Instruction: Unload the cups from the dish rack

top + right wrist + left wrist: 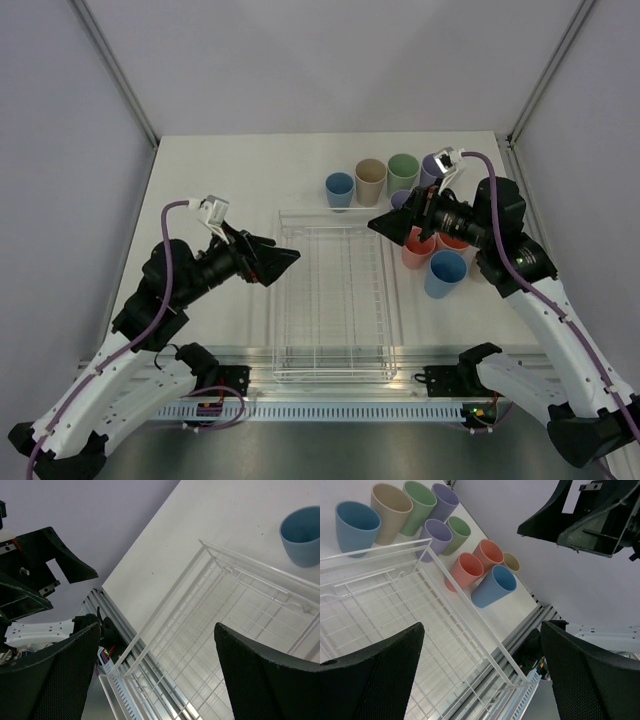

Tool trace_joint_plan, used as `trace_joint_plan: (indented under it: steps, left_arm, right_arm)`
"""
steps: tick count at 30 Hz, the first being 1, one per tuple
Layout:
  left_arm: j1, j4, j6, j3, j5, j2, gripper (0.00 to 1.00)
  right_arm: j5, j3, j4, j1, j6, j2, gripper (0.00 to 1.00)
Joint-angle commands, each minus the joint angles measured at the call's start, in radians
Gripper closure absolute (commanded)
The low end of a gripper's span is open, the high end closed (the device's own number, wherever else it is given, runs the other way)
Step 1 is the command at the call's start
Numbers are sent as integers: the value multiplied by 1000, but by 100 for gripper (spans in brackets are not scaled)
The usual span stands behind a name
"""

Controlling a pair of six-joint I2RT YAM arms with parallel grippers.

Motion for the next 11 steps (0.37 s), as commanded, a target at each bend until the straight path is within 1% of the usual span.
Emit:
trace_joint_plan:
  steps: [1,4,11]
  left_arm:
    - [-4,-56,45,48,22,15,0]
    - [-4,-73,54,67,17,18,0]
    - [-4,-102,72,93,10,20,0]
  right_arm:
    - [97,86,-31,57,-86,9,2]
    - [143,112,-47,80,-109,17,2]
    - [168,120,-44,84,-109,19,2]
